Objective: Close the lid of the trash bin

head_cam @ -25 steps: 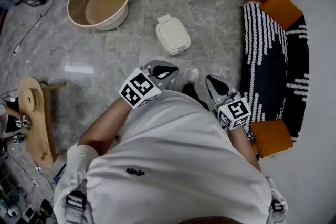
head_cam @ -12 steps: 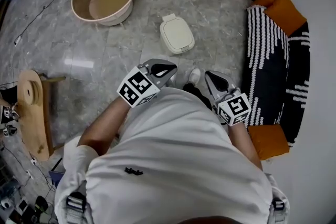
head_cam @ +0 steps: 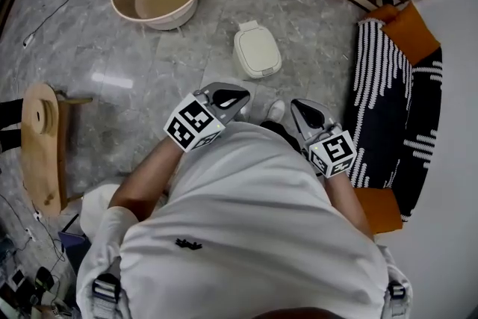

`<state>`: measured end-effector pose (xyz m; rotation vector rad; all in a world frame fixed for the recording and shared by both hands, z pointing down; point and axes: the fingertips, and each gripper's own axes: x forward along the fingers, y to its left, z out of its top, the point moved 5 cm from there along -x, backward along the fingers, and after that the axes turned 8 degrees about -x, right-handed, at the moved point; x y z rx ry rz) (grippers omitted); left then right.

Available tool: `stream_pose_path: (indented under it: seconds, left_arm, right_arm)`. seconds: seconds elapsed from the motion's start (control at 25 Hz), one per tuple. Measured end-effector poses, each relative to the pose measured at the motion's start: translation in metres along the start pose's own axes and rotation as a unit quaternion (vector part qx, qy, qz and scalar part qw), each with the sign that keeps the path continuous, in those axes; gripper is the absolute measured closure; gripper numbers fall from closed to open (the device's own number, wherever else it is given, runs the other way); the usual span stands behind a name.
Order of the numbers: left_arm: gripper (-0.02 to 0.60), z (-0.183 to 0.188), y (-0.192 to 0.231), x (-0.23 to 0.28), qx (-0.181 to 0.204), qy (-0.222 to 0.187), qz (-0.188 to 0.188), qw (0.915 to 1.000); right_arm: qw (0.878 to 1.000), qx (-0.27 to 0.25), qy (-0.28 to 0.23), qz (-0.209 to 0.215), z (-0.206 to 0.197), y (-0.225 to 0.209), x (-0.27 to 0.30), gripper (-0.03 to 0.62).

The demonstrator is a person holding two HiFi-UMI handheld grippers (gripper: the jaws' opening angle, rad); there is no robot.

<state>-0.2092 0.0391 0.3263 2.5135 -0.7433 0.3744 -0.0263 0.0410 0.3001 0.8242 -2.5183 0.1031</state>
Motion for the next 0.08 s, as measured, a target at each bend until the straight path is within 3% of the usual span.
stream_pose_path:
  seconds: [0.08]
  left_arm:
    - [0.523,-0.0027,0.0015,-0.0032,-0.004,0.001,0.005,1.0000]
  right_arm:
    - [1.000,-0.002,0.000,0.003,0.0009,0.0012,0.0019,0.592]
